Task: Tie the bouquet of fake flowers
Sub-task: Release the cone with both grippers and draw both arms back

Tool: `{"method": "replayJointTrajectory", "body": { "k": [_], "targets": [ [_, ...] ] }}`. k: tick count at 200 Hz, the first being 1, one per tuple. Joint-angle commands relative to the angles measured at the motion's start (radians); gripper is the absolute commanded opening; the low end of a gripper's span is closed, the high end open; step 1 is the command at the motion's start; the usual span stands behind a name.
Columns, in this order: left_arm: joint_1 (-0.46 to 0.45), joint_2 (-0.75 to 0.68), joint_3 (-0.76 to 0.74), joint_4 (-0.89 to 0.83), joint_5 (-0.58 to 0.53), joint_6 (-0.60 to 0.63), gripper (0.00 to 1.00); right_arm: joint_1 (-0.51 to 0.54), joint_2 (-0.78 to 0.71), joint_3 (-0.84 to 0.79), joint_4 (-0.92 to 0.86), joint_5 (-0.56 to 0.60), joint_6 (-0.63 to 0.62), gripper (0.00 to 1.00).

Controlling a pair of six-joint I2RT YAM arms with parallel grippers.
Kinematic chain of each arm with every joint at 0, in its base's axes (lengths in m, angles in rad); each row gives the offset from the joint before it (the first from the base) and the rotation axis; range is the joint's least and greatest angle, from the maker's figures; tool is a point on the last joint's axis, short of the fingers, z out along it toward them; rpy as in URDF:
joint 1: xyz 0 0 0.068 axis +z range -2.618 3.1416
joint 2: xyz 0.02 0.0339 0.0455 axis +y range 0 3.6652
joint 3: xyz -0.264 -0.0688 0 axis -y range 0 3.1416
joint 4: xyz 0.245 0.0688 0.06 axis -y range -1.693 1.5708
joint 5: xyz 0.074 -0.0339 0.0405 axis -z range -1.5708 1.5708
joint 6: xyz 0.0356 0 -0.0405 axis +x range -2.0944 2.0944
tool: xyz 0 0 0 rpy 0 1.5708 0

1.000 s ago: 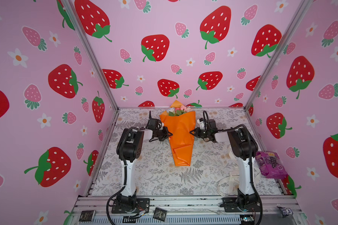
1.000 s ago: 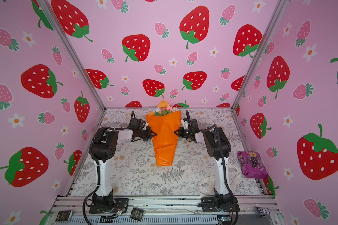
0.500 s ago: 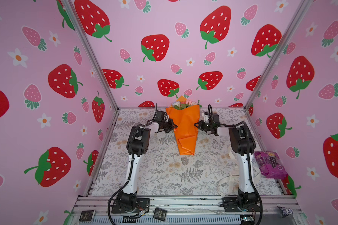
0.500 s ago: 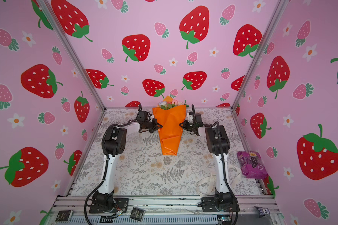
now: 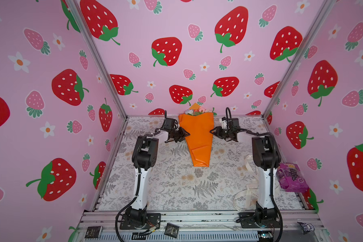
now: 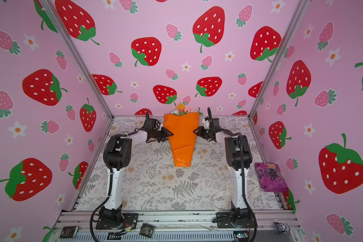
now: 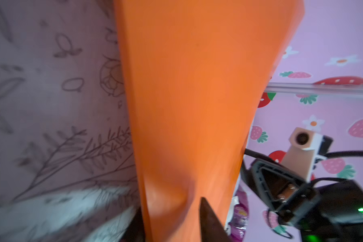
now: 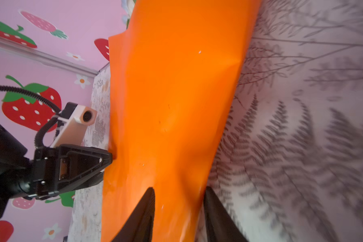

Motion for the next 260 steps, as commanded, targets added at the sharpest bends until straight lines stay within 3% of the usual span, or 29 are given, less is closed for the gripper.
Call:
{"method": "replayJointTrajectory", "body": {
  "k": [1, 44, 81, 104, 134, 158, 185, 209, 231, 260],
  "targets": [
    [0.022, -0.123, -0.111, 0.039, -0.017, 0.014, 0.52, -0.043, -0.184, -0.094, -0.094, 0.1, -0.071, 0.47],
    [0.028, -0.401, -0.458, 0.071, -0.064, 0.067, 0.55, -0.103, -0.614, -0.49, -0.213, 0.446, -0.057, 0.51],
    [0.019, -0.675, -0.692, 0.047, -0.114, 0.108, 0.55, -0.22, -0.855, -0.794, -0.305, 0.505, -0.019, 0.51],
    [-0.006, -0.825, -0.767, -0.018, -0.142, 0.15, 0.55, -0.228, -0.957, -0.848, -0.433, 0.476, 0.043, 0.49],
    [-0.059, -0.968, -0.854, -0.067, -0.192, 0.155, 0.55, -0.076, -1.13, -0.929, -0.538, 0.518, 0.215, 0.46],
    [-0.077, -1.036, -0.906, -0.071, -0.223, 0.144, 0.54, 0.14, -1.162, -0.933, -0.682, 0.624, 0.329, 0.44],
    [-0.077, -1.06, -0.908, -0.111, -0.239, 0.155, 0.54, 0.404, -1.231, -0.88, -0.874, 0.749, 0.545, 0.45],
    [-0.079, -1.074, -0.917, -0.103, -0.238, 0.16, 0.54, 0.614, -1.192, -0.854, -0.991, 0.805, 0.695, 0.47],
    [-0.077, -1.07, -0.889, -0.149, -0.253, 0.19, 0.54, 0.733, -1.155, -0.878, -1.013, 0.824, 0.793, 0.49],
    [-0.077, -1.09, -0.899, -0.158, -0.257, 0.197, 0.55, 0.794, -1.134, -0.89, -0.999, 0.819, 0.829, 0.49]
  ]
}}
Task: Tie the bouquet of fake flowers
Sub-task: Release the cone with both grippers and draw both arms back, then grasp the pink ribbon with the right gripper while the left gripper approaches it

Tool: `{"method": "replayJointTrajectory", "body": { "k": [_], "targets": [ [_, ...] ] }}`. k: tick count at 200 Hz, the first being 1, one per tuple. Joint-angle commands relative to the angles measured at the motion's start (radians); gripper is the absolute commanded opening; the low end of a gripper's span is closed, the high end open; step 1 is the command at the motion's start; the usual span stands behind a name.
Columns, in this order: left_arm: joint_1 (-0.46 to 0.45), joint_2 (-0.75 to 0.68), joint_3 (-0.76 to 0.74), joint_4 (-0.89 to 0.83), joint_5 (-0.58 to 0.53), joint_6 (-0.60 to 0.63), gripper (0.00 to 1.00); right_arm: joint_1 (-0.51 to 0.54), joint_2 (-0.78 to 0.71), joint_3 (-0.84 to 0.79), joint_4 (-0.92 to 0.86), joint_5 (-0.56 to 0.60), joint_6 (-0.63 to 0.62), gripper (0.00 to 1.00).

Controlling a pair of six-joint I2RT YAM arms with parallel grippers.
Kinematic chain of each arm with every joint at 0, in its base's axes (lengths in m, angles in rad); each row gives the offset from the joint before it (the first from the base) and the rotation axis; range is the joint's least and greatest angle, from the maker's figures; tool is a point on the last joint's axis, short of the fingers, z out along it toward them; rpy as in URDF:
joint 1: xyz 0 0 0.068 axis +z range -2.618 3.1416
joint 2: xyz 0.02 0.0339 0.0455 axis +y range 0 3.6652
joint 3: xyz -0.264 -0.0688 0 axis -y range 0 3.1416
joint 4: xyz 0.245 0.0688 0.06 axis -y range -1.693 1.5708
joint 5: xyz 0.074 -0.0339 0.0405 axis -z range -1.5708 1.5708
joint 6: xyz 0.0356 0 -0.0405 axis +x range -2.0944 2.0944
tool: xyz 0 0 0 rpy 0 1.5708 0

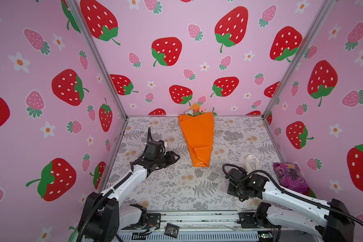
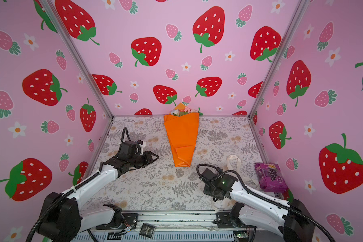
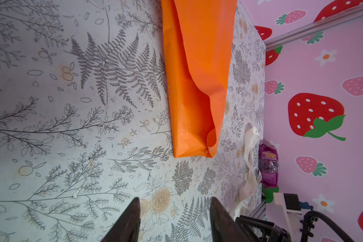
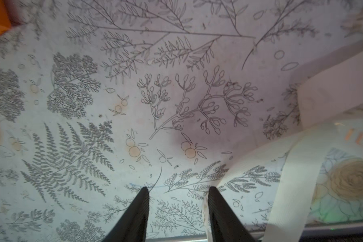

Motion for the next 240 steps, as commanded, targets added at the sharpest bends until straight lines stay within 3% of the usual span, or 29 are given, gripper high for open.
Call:
{"method": "replayJointTrajectory", "body": {
  "k": [1, 35, 93, 100, 110, 127, 170, 210, 240],
  "targets": [
    [0.0, -0.027, 0.014, -0.034, -0.02, 0.029, 0.55, 0.039, 0.013, -0.004, -0.079, 0.055, 0.125, 0.5],
    [0.0, -0.041, -0.001, -0.047, -0.026, 0.031, 0.55, 0.071, -0.001, -0.004, -0.139, 0.087, 0.168, 0.51],
    [0.003, -0.058, 0.007, -0.082, -0.043, 0.046, 0.55, 0.074, -0.037, -0.153, 0.084, -0.032, 0.135, 0.43],
    [0.006, -0.058, 0.008, -0.085, -0.043, 0.047, 0.54, 0.072, -0.032, -0.144, 0.1, -0.03, 0.123, 0.38],
    [0.01, -0.06, 0.012, -0.091, -0.037, 0.05, 0.54, 0.074, -0.024, -0.099, 0.099, 0.006, 0.098, 0.22],
    [0.012, -0.073, 0.018, -0.098, -0.034, 0.048, 0.53, 0.071, 0.002, -0.013, 0.143, 0.038, -0.005, 0.09],
    [0.012, -0.109, 0.021, -0.062, 0.056, 0.055, 0.5, 0.022, 0.12, 0.168, 0.561, -0.056, -0.294, 0.01],
    [-0.016, -0.095, 0.0, 0.027, 0.25, 0.051, 0.6, -0.109, 0.229, 0.146, 0.981, -0.246, -0.253, 0.01],
    [-0.111, -0.051, -0.021, 0.116, 0.31, 0.044, 0.65, -0.134, 0.254, 0.155, 1.062, -0.291, -0.236, 0.01]
  ]
}}
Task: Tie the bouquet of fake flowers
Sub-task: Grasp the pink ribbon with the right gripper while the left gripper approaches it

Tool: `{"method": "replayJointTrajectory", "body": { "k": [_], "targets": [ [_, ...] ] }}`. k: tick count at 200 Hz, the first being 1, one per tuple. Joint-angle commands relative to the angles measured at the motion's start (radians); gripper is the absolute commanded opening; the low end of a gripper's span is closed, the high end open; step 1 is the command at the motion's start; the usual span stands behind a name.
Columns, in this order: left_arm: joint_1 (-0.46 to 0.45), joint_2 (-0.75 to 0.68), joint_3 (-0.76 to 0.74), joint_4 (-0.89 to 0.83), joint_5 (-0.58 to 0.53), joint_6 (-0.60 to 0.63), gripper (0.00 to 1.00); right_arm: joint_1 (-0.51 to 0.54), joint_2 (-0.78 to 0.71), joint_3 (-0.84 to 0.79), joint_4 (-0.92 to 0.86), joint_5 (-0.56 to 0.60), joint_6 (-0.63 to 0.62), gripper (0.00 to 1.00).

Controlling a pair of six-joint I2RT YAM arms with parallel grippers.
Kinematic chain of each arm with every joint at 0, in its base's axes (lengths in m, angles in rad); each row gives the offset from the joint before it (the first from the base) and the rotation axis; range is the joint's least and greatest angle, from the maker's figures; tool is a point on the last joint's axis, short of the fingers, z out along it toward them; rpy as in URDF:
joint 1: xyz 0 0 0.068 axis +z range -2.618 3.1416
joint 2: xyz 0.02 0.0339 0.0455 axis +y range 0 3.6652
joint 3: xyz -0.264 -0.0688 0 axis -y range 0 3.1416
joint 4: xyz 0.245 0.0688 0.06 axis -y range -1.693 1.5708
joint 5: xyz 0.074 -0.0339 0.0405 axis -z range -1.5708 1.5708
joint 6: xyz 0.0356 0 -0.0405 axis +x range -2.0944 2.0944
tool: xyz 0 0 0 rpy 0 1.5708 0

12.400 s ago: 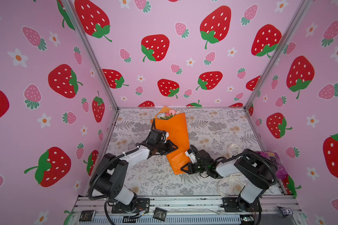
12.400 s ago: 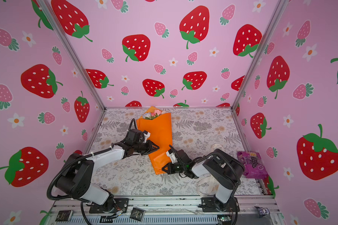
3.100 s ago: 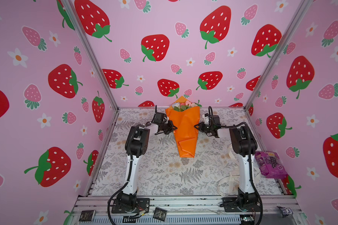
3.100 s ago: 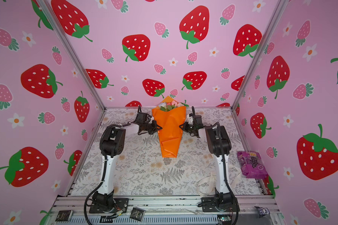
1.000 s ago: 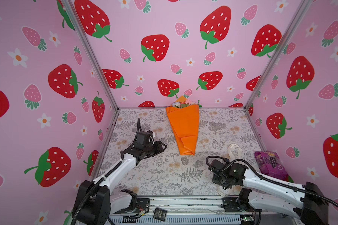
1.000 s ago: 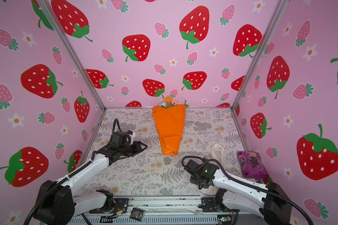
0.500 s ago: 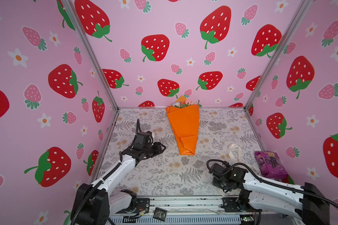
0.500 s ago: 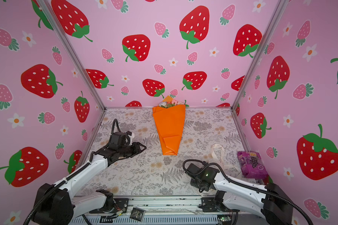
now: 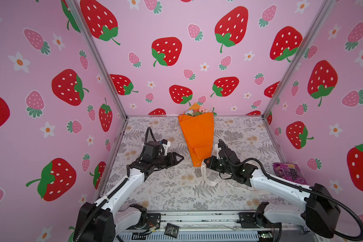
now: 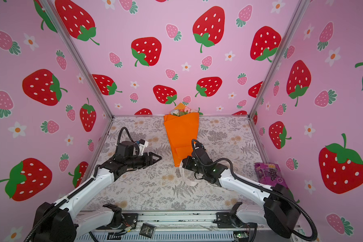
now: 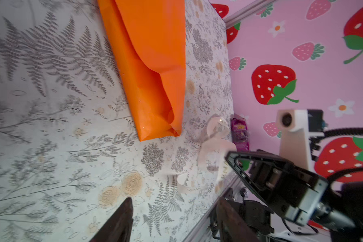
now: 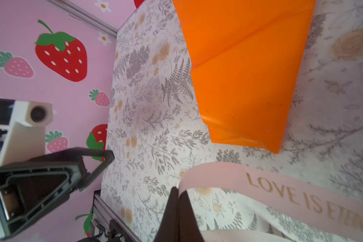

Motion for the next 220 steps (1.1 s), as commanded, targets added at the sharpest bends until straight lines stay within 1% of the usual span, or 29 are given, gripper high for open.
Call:
{"method": "replayJointTrajectory", "body": {
  "k": [1, 29, 52, 74, 106, 138, 150, 155, 168, 187, 195, 198, 201, 208, 216, 220],
  "targets": [
    [-0.073, 0.035, -0.017, 0.094, 0.107, 0.004, 0.66, -0.011, 0.004, -0.002, 0.177, -0.086, 0.008, 0.0],
    [-0.191, 0.079, -0.006, 0.153, 0.053, 0.068, 0.68, -0.048, -0.005, -0.038, 0.242, -0.147, 0.055, 0.01],
    [-0.263, 0.122, 0.019, 0.163, -0.026, 0.157, 0.71, -0.06, -0.016, -0.045, 0.251, -0.174, 0.052, 0.0],
    [-0.289, 0.179, 0.056, 0.19, -0.07, 0.215, 0.73, -0.061, -0.028, -0.047, 0.258, -0.185, 0.049, 0.0],
    [-0.306, 0.266, 0.139, 0.212, -0.079, 0.263, 0.74, -0.067, -0.031, -0.059, 0.264, -0.207, 0.053, 0.0],
    [-0.312, 0.306, 0.179, 0.23, -0.079, 0.277, 0.73, -0.074, -0.037, -0.062, 0.268, -0.217, 0.052, 0.0],
    [-0.312, 0.311, 0.184, 0.241, -0.079, 0.274, 0.68, -0.079, -0.039, -0.067, 0.275, -0.222, 0.056, 0.01],
    [-0.312, 0.31, 0.185, 0.246, -0.078, 0.272, 0.63, -0.079, -0.04, -0.07, 0.276, -0.221, 0.057, 0.01],
    [-0.312, 0.304, 0.184, 0.249, -0.082, 0.268, 0.43, -0.086, -0.045, -0.078, 0.277, -0.219, 0.06, 0.02],
    [-0.312, 0.283, 0.169, 0.236, -0.102, 0.261, 0.2, -0.099, -0.059, -0.096, 0.274, -0.22, 0.059, 0.03],
    [-0.31, 0.271, 0.16, 0.226, -0.12, 0.255, 0.1, -0.108, -0.071, -0.103, 0.265, -0.224, 0.052, 0.06],
    [-0.31, 0.267, 0.157, 0.221, -0.124, 0.252, 0.07, -0.111, -0.079, -0.105, 0.257, -0.227, 0.047, 0.08],
    [-0.31, 0.262, 0.156, 0.215, -0.127, 0.252, 0.0, -0.116, -0.087, -0.105, 0.243, -0.227, 0.042, 0.11],
    [-0.309, 0.252, 0.154, 0.191, -0.142, 0.247, 0.0, -0.125, -0.115, -0.108, 0.188, -0.208, 0.028, 0.2],
    [-0.307, 0.238, 0.154, 0.167, -0.155, 0.238, 0.0, -0.132, -0.156, -0.111, 0.106, -0.159, 0.006, 0.32],
    [-0.307, 0.23, 0.149, 0.163, -0.154, 0.233, 0.0, -0.133, -0.18, -0.114, 0.06, -0.126, -0.007, 0.34]
  ]
}}
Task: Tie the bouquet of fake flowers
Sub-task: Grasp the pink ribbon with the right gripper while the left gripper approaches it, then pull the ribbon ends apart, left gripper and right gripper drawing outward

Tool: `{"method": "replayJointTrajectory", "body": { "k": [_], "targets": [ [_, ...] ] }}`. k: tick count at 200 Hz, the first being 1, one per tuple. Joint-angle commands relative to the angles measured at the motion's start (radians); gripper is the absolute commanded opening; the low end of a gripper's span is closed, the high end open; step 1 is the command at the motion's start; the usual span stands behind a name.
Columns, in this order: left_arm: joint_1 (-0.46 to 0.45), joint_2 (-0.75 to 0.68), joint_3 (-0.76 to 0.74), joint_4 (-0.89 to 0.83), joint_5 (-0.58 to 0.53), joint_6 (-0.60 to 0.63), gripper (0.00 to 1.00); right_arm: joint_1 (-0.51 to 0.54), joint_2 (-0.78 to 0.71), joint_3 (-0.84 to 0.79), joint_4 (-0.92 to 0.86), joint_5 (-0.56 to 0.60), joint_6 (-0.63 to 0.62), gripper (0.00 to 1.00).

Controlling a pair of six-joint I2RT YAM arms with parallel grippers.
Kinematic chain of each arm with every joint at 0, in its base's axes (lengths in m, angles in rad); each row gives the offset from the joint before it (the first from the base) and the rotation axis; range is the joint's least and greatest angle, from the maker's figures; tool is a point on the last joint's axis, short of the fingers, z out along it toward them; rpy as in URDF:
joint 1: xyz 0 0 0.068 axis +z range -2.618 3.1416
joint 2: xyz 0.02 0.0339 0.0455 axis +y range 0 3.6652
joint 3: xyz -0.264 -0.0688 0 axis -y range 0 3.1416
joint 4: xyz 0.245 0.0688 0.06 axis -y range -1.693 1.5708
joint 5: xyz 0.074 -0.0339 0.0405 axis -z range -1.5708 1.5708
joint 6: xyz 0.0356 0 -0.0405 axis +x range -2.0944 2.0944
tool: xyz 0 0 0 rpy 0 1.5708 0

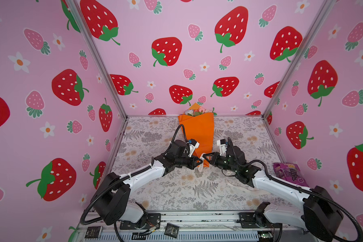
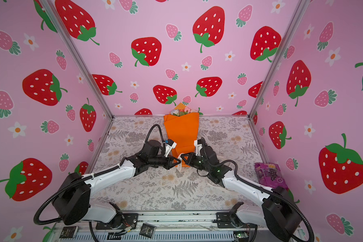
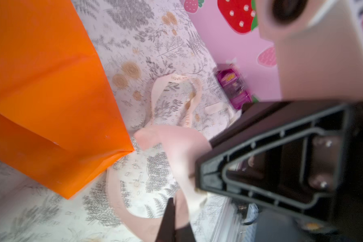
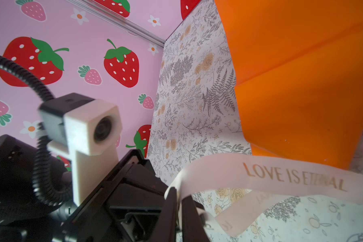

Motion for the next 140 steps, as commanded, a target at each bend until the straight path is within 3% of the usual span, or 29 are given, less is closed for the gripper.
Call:
{"method": "replayJointTrajectory", "body": {
  "k": [1, 31, 43, 84, 122, 140],
  "targets": [
    [0.001, -0.052, 0.003, -0.044, -0.038, -0.014, 0.0, -0.021, -0.114, -0.012, -0.167, 0.091, -0.05, 0.35],
    [0.007, -0.139, -0.039, -0.094, -0.07, -0.053, 0.0, -0.03, -0.241, -0.025, -0.621, 0.387, -0.056, 0.46],
    [0.01, -0.179, -0.054, -0.124, -0.09, -0.061, 0.0, -0.044, -0.254, -0.051, -0.727, 0.437, -0.059, 0.48],
    [0.036, -0.294, -0.06, -0.234, -0.119, -0.042, 0.0, -0.057, -0.134, -0.066, -0.808, 0.407, -0.157, 0.51],
    [0.059, -0.337, -0.053, -0.287, -0.135, -0.029, 0.0, -0.057, 0.02, -0.042, -0.746, 0.362, -0.296, 0.51],
    [0.064, -0.341, -0.049, -0.292, -0.127, -0.033, 0.0, -0.057, 0.064, -0.047, -0.725, 0.34, -0.333, 0.56]
  ]
}}
